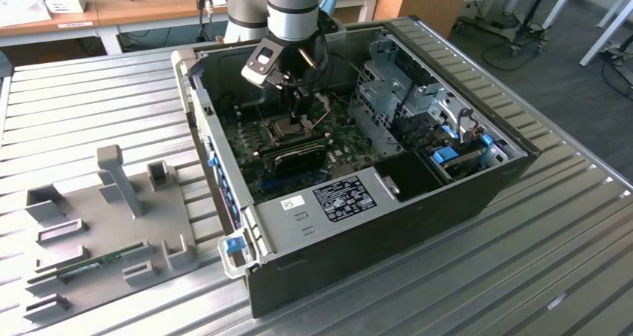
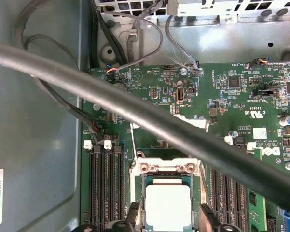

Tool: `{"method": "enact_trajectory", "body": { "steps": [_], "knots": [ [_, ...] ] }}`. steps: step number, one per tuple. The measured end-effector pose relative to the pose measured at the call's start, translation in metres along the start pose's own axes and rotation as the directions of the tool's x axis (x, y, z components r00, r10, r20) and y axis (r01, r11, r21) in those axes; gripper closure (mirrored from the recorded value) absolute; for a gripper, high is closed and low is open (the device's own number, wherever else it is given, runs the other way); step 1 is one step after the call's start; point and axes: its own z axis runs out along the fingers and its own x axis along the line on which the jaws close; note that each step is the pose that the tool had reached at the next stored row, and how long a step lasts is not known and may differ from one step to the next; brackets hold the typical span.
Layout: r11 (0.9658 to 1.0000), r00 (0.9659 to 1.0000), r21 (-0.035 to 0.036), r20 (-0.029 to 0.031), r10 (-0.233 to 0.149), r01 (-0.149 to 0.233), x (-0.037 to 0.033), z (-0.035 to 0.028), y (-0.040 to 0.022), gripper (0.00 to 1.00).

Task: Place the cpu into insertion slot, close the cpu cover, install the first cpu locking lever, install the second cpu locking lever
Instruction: 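Place the cpu into insertion slot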

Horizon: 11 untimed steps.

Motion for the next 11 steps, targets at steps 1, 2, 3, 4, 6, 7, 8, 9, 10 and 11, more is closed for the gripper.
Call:
{"method": "enact_trajectory", "body": {
  "steps": [1, 2, 3, 4, 6, 7, 8, 9, 10, 11],
  "knots": [
    [1.0000, 1.0000, 0.0000, 0.0000, 0.000, 0.000, 0.0000, 0.0000, 0.0000, 0.42],
    [1.0000, 1.0000, 0.0000, 0.0000, 0.000, 0.000, 0.0000, -0.0001, 0.0000, 0.49],
    [1.0000, 1.0000, 0.0000, 0.0000, 0.000, 0.000, 0.0000, -0.0001, 0.0000, 0.55],
    [1.0000, 1.0000, 0.0000, 0.0000, 0.000, 0.000, 0.0000, -0.0001, 0.0000, 0.55],
    [1.0000, 1.0000, 0.0000, 0.0000, 0.000, 0.000, 0.0000, -0.0002, 0.0000, 0.67],
    [1.0000, 1.0000, 0.0000, 0.0000, 0.000, 0.000, 0.0000, -0.0002, 0.0000, 0.67],
    [1.0000, 1.0000, 0.0000, 0.0000, 0.000, 0.000, 0.0000, -0.0003, 0.0000, 0.73],
    [1.0000, 1.0000, 0.0000, 0.0000, 0.000, 0.000, 0.0000, -0.0003, 0.0000, 0.73],
    [1.0000, 1.0000, -0.0001, 0.0000, 0.000, 0.000, 0.0000, -0.0003, 0.0000, 0.78],
    [1.0000, 1.0000, -0.0001, 0.0000, 0.000, 0.000, 0.0000, -0.0004, 0.0000, 0.84]
  ]
}}
